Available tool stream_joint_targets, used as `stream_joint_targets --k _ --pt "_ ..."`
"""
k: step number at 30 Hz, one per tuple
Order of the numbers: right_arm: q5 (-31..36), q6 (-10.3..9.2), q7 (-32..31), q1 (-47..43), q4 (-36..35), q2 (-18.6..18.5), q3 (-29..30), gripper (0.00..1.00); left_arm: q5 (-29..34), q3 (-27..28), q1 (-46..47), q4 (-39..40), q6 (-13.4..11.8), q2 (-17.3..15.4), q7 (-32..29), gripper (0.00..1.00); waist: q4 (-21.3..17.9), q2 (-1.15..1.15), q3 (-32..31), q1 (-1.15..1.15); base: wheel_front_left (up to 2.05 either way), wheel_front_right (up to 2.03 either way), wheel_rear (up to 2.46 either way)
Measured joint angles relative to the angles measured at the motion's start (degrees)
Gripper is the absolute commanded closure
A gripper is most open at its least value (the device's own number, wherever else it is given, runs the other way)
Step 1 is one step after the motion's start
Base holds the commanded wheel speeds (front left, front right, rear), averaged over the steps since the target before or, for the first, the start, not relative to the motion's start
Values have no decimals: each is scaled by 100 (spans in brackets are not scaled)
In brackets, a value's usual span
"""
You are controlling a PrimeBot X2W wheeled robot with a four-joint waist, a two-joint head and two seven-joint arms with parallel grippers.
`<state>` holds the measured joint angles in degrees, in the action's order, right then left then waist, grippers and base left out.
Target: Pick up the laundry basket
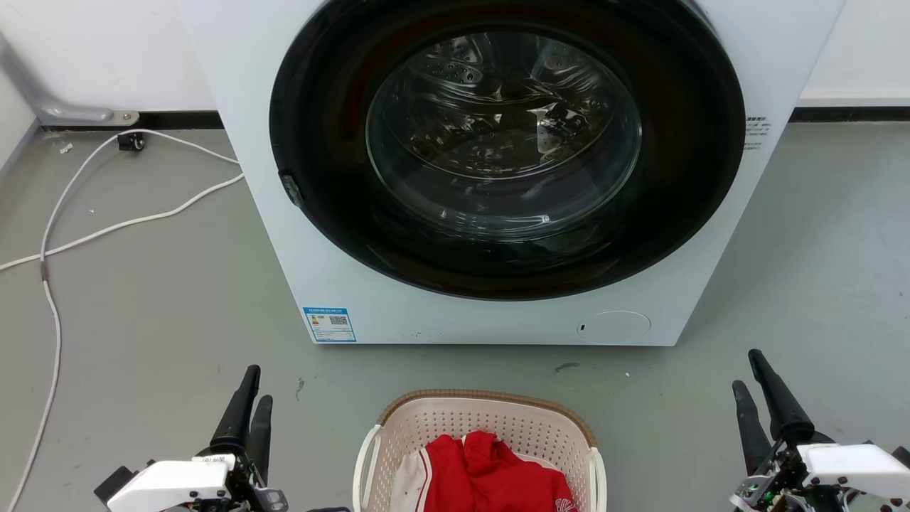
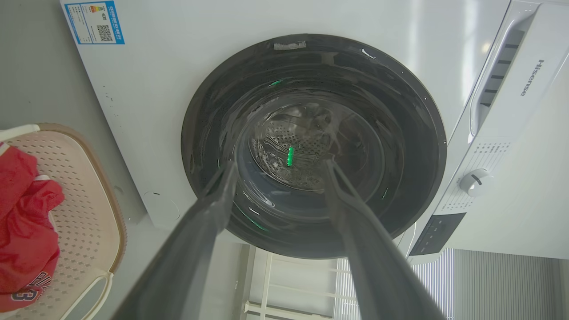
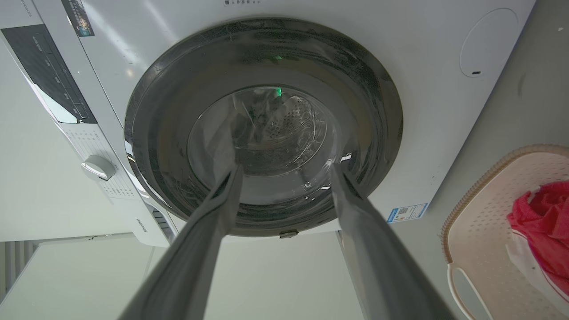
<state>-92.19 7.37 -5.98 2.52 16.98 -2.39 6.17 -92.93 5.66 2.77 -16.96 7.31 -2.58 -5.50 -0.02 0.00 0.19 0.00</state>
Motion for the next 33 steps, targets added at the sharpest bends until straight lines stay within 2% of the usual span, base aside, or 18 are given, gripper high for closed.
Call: stream_joint_targets --k 11,15,25,33 --pt "344 -1 304 -28 -78 0 -82 0 156 -100 -75 190 0 -1 299 0 -8 0 4 0 0 0 0" --pt "536 -1 406 -36 -104 0 -127 0 410 -73 -125 162 0 -3 402 0 -11 0 1 0 0 0 0" --pt "1499 0 653 -47 -182 -2 15 0 1327 169 -132 211 -35 -2 630 0 -13 0 0 0 0 0 0" --pt "2788 1 808 -50 -558 -3 105 0 2324 355 -138 745 -280 -5 800 0 -20 0 20 0 0 0 0"
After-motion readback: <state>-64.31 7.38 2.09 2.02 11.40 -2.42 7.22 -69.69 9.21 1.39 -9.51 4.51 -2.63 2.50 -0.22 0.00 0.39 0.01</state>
